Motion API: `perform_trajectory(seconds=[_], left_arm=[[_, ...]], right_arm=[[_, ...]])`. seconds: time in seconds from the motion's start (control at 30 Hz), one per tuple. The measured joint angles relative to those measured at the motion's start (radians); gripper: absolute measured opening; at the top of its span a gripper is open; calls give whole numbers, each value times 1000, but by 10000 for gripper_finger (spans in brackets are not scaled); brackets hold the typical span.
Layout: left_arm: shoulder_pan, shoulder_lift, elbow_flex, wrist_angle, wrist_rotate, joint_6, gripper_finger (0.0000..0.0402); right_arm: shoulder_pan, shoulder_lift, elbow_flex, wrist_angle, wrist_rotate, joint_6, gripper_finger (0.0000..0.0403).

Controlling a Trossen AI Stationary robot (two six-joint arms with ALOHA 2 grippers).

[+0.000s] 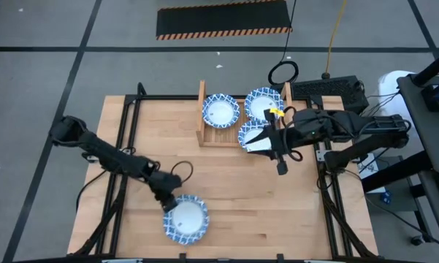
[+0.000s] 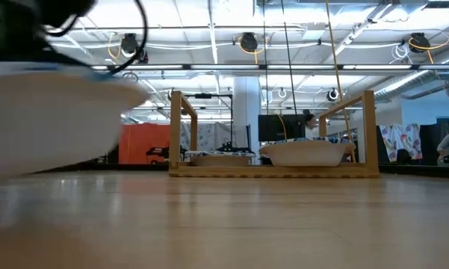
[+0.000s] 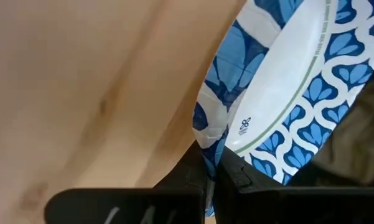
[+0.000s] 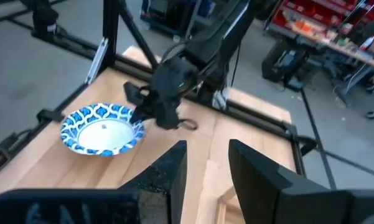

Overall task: Place and stack bowls onto a shelf
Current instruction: Put the blue patterned bowl on the shelf

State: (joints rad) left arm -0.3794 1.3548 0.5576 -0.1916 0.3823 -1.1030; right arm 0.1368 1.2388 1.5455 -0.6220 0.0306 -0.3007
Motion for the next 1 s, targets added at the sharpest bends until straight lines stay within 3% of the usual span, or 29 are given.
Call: perform_trajectory(seconds=[0.33,0.63,1.0], left_arm=[[267,1,215,-61,-33,-18,3],[413,95,448,-188,-133,45,3],[539,315,881,-737,-135,278,3]], right_arm=[[0,-65,0,-186,30,-44,114],[0,-187,0,-258,30,-92,114],[0,-281,0,-290,30,-131,114]])
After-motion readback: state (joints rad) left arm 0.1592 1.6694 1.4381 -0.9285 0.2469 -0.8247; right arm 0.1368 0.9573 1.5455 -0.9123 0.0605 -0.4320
